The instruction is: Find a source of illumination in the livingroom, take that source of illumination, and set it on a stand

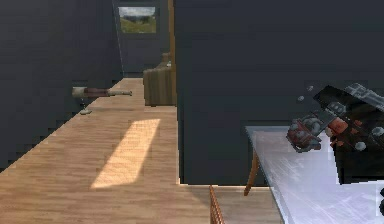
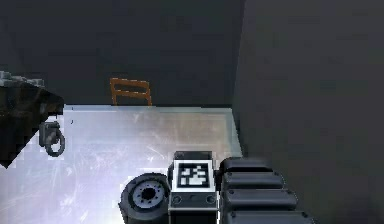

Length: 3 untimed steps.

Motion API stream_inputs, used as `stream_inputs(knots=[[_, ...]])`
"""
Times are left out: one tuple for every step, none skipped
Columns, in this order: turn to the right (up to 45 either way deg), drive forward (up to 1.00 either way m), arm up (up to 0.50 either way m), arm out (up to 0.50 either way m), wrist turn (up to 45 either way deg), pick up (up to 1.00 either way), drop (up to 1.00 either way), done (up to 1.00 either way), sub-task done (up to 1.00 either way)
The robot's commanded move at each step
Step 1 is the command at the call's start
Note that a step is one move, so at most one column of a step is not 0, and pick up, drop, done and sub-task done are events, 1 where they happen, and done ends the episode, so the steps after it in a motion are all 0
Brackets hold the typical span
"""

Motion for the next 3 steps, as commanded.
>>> stream_inputs(knots=[[-45.0,0.00,0.00,0.00,0.0,0.00,0.00,0.00,0.00],[0.0,1.00,0.00,0.00,0.0,0.00,0.00,0.00,0.00],[-3.0,0.00,0.00,0.00,0.0,0.00,0.00,0.00,0.00]])
